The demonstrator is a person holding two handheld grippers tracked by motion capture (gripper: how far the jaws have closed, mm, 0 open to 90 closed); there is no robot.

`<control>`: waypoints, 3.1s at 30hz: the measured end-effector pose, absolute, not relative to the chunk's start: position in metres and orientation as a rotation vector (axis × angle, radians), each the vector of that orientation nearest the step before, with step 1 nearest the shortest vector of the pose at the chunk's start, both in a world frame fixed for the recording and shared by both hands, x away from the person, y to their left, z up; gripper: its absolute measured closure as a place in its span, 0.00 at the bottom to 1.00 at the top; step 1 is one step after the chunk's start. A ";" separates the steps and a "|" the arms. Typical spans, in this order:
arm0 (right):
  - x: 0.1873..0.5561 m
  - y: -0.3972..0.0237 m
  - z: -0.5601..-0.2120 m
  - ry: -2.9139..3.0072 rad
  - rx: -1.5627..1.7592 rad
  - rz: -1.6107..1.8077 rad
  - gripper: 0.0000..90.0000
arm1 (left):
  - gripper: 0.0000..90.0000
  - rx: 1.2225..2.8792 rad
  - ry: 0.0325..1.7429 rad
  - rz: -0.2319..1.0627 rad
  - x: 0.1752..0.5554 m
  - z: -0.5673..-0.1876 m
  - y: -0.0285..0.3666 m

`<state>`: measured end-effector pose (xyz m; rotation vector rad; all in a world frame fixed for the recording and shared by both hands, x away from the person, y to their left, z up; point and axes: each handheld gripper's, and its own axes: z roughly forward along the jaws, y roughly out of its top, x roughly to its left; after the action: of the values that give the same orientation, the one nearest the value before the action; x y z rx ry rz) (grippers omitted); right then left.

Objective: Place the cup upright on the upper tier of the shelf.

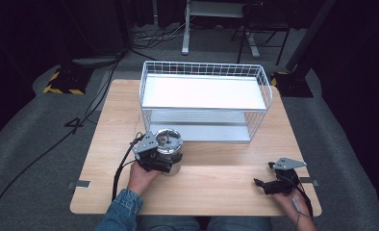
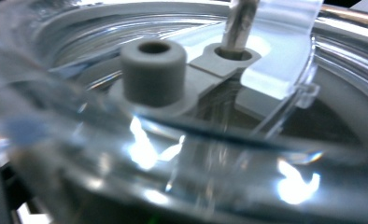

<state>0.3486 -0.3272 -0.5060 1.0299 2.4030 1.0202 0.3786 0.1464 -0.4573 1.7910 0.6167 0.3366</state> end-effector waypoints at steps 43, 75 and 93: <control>0.349 -0.328 -0.506 2.410 1.024 1.031 0.09 | 0.03 1.841 0.504 0.282 0.371 -0.377 0.157; 0.348 -0.328 -0.506 2.397 1.043 1.031 0.10 | 0.04 1.815 0.431 0.291 0.413 -0.264 0.124; 0.348 -0.328 -0.506 2.399 1.045 1.031 0.10 | 0.04 1.741 0.454 0.305 0.449 -0.220 0.095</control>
<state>0.3484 -0.3281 -0.5058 1.0447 2.3985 1.0311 0.4486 0.0955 -0.2202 1.7415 0.4535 0.3047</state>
